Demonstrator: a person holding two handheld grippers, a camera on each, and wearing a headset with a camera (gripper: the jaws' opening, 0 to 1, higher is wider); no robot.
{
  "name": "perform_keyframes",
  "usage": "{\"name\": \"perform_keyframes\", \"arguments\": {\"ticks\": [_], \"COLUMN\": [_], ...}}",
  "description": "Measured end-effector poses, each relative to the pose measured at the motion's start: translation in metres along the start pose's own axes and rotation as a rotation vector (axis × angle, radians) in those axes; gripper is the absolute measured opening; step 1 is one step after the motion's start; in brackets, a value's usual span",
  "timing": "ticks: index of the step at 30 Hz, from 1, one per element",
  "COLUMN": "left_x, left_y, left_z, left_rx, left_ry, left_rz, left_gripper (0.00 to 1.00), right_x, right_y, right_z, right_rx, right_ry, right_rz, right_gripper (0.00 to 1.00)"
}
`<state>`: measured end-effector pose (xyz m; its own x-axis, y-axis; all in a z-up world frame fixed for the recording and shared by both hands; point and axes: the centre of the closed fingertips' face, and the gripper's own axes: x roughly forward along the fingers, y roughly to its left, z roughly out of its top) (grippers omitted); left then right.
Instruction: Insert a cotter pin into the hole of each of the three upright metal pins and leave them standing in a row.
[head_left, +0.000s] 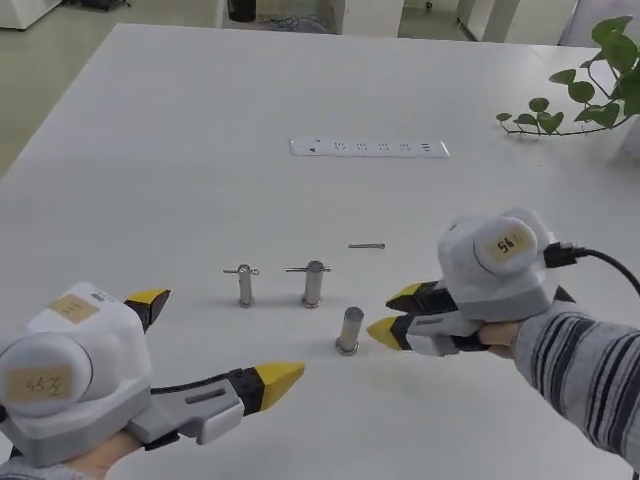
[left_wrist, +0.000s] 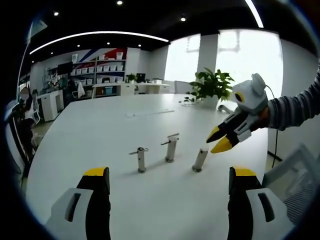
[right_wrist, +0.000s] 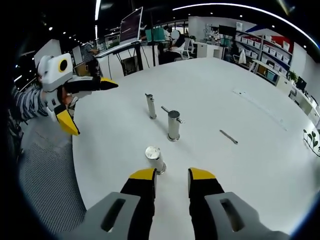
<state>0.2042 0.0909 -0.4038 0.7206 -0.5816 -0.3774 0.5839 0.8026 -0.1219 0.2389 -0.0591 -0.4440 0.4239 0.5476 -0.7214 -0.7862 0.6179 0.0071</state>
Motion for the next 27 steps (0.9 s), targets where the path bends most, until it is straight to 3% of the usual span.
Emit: {"name": "perform_keyframes", "arguments": {"ticks": [6, 8, 10, 13, 18, 27], "left_x": [0.002, 0.003, 0.003, 0.004, 0.007, 0.01], "left_y": [-0.003, -0.004, -0.002, 0.0, 0.003, 0.007], "left_z": [0.001, 0.005, 0.005, 0.006, 0.005, 0.005], "left_rx": [0.02, -0.019, -0.012, -0.01, -0.016, -0.024], "left_ry": [0.003, -0.02, -0.019, -0.018, -0.008, -0.008], "left_rz": [-0.008, -0.019, -0.012, -0.008, -0.008, -0.002], "left_gripper": [0.99, 0.99, 0.99, 0.99, 0.99, 0.99], "right_x": [0.001, 0.002, 0.004, 0.011, 0.018, 0.042], "right_y": [-0.023, -0.031, -0.038, -0.06, -0.073, -0.092], "right_z": [0.005, 0.007, 0.009, 0.01, 0.009, 0.019], "right_rx": [-0.035, -0.047, -0.063, -0.094, -0.109, -0.141], "right_ry": [0.016, 0.027, 0.035, 0.075, 0.116, 0.139], "right_rz": [0.02, 0.026, 0.038, 0.039, 0.049, 0.075], "right_gripper": [0.21, 0.21, 0.22, 0.24, 0.24, 0.21]}}
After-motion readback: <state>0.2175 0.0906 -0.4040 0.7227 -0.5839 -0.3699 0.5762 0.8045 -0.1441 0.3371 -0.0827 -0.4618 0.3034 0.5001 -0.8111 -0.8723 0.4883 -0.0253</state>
